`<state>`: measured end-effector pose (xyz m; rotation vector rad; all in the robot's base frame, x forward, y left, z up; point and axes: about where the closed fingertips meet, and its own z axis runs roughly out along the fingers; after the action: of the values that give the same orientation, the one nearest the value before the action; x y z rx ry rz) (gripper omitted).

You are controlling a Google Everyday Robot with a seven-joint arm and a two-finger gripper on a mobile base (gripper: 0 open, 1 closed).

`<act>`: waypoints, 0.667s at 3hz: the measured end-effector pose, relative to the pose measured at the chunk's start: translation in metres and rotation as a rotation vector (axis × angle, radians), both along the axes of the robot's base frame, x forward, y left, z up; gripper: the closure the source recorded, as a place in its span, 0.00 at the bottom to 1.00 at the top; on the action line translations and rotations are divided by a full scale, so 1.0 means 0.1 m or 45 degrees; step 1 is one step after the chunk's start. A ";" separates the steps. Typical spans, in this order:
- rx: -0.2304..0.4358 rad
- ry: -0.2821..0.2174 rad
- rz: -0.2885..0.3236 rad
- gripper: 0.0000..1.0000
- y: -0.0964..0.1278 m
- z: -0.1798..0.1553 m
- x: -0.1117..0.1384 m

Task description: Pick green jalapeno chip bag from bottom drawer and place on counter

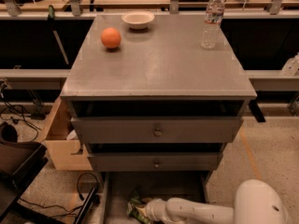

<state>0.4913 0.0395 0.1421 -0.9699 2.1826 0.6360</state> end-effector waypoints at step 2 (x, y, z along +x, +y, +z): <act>0.000 0.000 0.000 1.00 0.00 0.00 0.00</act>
Offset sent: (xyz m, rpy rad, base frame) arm -0.0538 -0.0546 0.1815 -0.0271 -0.0476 -0.0074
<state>0.4913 0.0394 0.1426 -0.9699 2.1826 0.6359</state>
